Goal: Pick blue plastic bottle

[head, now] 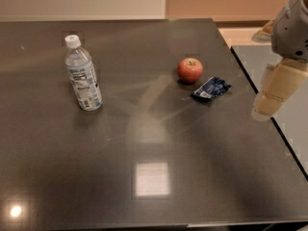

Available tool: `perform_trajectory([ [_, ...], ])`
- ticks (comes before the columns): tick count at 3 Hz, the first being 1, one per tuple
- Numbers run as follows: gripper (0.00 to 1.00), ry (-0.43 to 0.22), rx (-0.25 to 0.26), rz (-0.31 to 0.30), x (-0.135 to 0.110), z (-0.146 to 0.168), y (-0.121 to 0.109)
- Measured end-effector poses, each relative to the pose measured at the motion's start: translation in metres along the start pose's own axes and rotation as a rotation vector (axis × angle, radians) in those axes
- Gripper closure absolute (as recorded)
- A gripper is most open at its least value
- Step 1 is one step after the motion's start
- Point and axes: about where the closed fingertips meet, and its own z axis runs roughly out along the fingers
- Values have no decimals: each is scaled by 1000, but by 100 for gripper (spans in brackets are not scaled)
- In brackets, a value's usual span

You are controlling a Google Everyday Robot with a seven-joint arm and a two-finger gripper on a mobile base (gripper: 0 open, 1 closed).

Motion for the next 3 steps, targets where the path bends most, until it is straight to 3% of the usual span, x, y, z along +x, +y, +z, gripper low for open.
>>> perform_trajectory([
  [1,0,-73,-4,-26,-36,11,-15],
  [2,0,-115,-8,-40,-57,17,-23],
  [3,0,-210,-30,-50,-104,41,-37],
])
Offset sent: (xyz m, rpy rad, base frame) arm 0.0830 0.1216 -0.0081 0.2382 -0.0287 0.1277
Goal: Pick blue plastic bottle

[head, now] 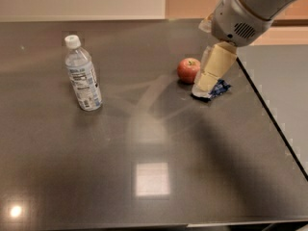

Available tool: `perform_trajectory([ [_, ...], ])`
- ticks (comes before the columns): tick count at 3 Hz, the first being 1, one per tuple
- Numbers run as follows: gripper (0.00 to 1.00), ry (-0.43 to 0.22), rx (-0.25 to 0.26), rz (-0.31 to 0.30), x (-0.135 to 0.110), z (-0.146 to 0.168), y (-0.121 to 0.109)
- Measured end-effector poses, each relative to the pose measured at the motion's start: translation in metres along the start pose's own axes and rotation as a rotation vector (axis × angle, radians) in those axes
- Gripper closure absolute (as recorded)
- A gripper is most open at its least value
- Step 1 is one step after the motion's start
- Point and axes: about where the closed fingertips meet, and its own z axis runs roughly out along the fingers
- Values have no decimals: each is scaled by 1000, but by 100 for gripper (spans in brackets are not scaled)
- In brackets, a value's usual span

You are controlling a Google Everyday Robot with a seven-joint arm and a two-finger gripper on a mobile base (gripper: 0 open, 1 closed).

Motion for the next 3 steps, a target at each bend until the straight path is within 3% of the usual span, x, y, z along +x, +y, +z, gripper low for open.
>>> perform_trajectory([
  [1,0,-44,-22,1,-19,18,-4],
  [3,0,-232,-86,-8,-96,91,-9],
])
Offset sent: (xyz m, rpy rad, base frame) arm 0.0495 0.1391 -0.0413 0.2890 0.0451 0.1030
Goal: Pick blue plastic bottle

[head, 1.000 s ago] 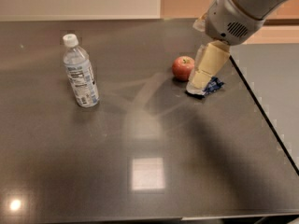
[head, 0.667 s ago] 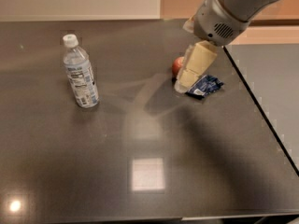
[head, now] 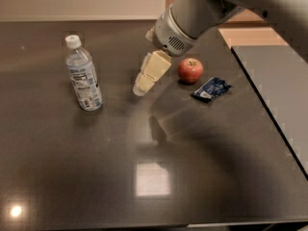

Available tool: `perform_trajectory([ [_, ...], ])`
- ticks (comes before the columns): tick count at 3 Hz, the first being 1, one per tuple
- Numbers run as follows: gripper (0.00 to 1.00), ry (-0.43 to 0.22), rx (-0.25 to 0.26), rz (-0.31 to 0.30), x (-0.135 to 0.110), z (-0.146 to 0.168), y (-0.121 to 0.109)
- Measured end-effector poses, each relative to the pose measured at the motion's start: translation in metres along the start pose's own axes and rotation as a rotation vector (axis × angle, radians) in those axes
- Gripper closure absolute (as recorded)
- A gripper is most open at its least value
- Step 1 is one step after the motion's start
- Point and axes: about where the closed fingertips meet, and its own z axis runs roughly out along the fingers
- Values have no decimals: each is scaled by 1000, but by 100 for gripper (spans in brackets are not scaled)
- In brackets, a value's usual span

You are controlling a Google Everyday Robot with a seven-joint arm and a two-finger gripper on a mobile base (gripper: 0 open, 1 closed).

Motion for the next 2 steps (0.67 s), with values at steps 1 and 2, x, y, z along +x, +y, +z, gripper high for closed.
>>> perform_trajectory([
  [1,0,-56,-42,-6,-24,37,-6],
  [2,0,-98,-100,-5,-47,66,-7],
])
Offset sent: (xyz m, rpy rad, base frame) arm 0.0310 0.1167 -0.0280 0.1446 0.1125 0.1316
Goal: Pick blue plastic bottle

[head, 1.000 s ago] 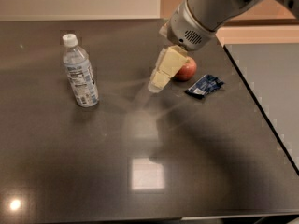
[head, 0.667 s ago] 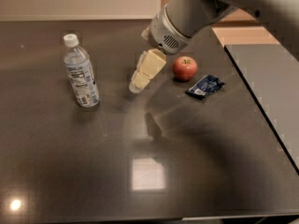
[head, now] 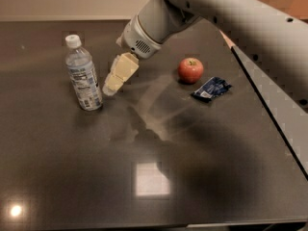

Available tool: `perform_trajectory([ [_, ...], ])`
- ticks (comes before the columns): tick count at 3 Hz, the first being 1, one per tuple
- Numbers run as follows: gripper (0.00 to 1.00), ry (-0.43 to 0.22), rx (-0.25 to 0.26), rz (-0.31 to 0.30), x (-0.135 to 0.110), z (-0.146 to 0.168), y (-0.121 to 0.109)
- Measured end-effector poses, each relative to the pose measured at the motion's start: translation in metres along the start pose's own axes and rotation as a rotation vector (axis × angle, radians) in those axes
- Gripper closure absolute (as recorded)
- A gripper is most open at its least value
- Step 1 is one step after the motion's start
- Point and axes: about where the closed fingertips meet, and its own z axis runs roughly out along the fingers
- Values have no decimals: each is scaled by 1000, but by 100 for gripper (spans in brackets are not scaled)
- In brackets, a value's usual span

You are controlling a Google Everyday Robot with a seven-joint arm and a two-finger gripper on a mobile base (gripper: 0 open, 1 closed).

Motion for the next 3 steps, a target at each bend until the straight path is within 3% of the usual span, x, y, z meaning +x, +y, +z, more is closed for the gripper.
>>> perform_trajectory([
  [3,0,-104,-103,-20,-53,39,0],
])
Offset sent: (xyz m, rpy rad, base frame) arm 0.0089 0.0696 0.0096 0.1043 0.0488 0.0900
